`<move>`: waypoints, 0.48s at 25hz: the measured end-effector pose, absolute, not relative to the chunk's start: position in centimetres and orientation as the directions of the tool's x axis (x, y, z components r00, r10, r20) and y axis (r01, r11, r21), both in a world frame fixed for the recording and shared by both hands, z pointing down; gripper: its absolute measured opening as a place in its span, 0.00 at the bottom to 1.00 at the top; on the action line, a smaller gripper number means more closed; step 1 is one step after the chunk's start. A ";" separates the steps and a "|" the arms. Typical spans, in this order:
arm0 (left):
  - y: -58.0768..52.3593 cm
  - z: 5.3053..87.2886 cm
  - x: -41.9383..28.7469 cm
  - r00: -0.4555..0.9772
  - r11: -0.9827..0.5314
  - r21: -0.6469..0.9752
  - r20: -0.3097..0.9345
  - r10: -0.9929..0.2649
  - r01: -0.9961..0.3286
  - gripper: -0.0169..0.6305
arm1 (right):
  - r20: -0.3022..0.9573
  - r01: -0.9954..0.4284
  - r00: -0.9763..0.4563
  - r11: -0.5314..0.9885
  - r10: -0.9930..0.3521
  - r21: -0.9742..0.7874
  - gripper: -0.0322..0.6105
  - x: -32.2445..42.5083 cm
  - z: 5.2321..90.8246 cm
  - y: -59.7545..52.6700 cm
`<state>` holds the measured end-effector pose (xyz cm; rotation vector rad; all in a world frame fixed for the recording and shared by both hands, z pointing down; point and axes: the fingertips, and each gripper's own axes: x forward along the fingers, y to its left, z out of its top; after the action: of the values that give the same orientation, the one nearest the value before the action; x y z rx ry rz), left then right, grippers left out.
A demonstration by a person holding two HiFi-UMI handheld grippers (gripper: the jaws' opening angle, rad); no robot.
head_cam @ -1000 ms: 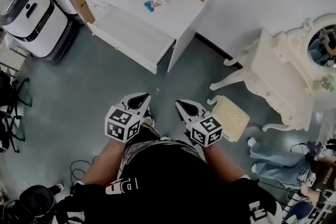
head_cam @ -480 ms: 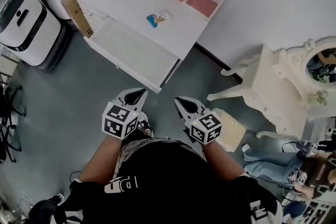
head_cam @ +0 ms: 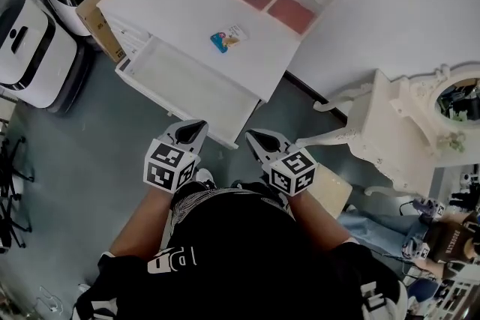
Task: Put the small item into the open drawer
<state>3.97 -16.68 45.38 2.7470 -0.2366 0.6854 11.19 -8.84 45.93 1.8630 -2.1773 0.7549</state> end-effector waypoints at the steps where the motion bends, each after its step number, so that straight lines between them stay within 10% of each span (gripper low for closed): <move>1: -17.1 45.4 4.2 0.872 -0.943 0.246 0.482 -0.083 -0.226 0.05 | 0.451 -0.962 -0.198 0.084 -0.870 -0.261 0.06 11.4 46.1 -9.2; 12: -20.3 47.1 6.2 0.855 -0.931 0.260 0.510 -0.093 -0.256 0.05 | 0.472 -0.959 -0.206 0.082 -0.857 -0.271 0.06 14.3 47.4 -12.4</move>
<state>6.16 -20.35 47.09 2.7105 -0.2620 0.7215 14.26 -12.41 47.36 1.8460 -2.1617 0.7922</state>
